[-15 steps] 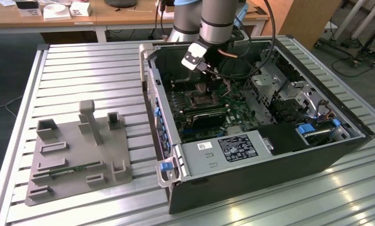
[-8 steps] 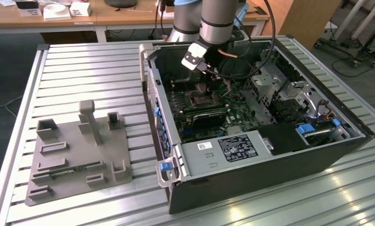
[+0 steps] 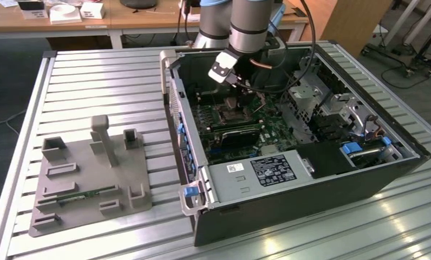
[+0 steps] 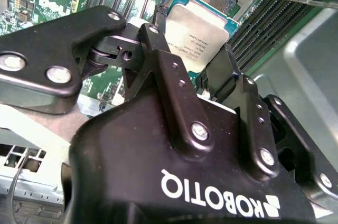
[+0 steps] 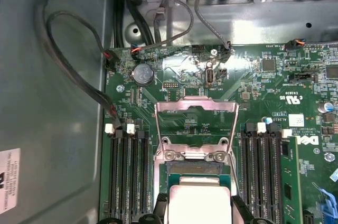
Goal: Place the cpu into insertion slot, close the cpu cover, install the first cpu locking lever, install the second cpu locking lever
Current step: 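Place the cpu into insertion slot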
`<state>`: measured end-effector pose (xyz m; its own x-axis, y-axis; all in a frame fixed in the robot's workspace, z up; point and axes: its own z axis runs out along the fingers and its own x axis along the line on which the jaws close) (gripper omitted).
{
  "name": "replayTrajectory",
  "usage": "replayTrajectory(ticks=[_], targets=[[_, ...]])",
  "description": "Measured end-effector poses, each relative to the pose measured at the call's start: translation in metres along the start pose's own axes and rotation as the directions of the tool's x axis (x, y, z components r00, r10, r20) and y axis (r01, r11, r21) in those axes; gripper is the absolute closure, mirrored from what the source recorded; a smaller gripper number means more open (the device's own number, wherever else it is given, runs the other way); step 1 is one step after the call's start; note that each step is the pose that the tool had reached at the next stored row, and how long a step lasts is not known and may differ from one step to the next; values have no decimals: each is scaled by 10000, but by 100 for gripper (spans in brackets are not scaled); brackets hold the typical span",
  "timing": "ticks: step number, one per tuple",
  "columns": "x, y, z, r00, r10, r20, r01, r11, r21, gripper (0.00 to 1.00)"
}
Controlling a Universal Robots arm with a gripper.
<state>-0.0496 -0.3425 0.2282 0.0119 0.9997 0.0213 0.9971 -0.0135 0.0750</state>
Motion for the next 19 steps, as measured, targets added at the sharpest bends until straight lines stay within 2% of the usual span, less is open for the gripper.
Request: replayTrajectory(ticks=[9,19], targets=[[1,-16,164,10000,-2,0,2,10000,6,46],[4,-24,259,10000,-8,-1,8,10000,6,46]])
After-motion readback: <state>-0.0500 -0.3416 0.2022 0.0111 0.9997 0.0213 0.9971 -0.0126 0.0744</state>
